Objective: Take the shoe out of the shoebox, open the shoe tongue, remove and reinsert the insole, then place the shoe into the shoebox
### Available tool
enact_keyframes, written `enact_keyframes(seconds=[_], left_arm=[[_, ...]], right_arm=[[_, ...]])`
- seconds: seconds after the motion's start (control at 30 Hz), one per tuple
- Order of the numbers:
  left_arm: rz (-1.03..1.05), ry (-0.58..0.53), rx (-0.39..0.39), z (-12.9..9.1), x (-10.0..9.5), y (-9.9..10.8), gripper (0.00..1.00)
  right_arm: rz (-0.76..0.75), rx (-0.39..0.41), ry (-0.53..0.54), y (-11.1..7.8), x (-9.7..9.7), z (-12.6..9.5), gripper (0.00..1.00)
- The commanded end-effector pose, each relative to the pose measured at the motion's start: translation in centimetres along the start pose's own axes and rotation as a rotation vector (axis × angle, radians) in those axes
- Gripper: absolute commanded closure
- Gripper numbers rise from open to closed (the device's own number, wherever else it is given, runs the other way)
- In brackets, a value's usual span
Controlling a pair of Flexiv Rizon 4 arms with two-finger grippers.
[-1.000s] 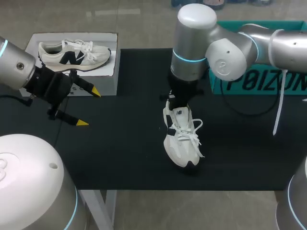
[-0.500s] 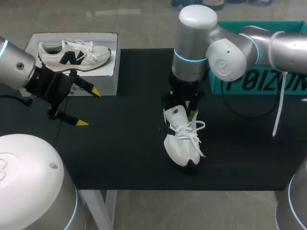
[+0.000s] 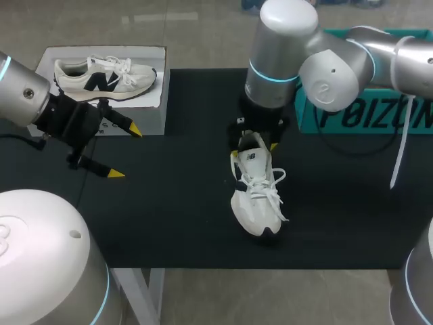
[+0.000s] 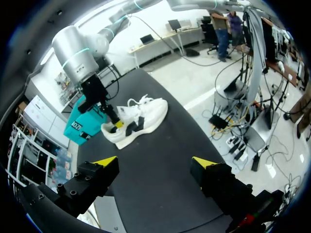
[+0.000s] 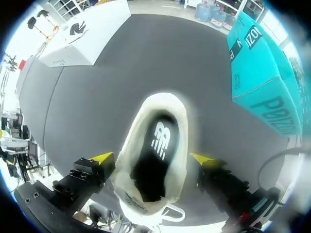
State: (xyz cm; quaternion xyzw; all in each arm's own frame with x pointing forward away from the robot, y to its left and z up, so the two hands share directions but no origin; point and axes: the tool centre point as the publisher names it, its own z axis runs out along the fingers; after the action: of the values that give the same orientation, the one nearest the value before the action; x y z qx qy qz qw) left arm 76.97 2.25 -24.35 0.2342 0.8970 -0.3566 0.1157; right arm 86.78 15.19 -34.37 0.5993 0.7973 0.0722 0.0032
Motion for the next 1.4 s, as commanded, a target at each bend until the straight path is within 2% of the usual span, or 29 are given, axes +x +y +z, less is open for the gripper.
enact_keyframes(seconds=[0.03,0.2,0.4,0.43,0.47,0.53,0.57,0.8,1.07,1.23,1.4], left_arm=[[0.000,0.003,-0.003,0.0,-0.1,0.0,0.00],[0.000,0.003,-0.003,0.0,-0.1,0.0,0.00],[0.000,0.003,-0.003,0.0,-0.1,0.0,0.00],[0.000,0.003,-0.003,0.0,-0.1,0.0,0.00],[0.000,0.003,-0.003,0.0,-0.1,0.0,0.00],[0.000,0.003,-0.003,0.0,-0.1,0.0,0.00],[0.000,0.003,-0.003,0.0,-0.1,0.0,0.00],[0.000,0.003,-0.003,0.0,-0.1,0.0,0.00],[0.000,0.003,-0.003,0.0,-0.1,0.0,0.00],[0.000,0.003,-0.003,0.0,-0.1,0.0,0.00],[0.000,0.003,-0.003,0.0,-0.1,0.0,0.00]], right_arm=[[-0.003,-0.032,-0.009,-1.4,-0.3,-2.4,0.00],[-0.005,-0.058,-0.015,-3.3,-0.1,-4.7,0.00],[-0.018,-0.036,-0.008,-5.9,0.5,-5.4,0.00],[-0.019,-0.029,-0.005,-6.2,0.7,-5.3,0.15],[-0.022,-0.023,0.001,-6.4,0.8,-5.1,0.45],[-0.021,-0.011,0.011,-6.6,1.0,-4.6,0.89],[-0.023,-0.003,0.016,-6.6,1.1,-4.2,1.00],[-0.012,0.053,0.040,-5.8,1.2,-1.5,1.00],[-0.013,0.072,0.024,-4.4,0.7,0.2,1.00],[-0.038,0.061,0.018,-5.1,0.7,-1.2,1.00],[-0.160,0.034,0.036,-5.7,0.5,-3.3,1.00]])
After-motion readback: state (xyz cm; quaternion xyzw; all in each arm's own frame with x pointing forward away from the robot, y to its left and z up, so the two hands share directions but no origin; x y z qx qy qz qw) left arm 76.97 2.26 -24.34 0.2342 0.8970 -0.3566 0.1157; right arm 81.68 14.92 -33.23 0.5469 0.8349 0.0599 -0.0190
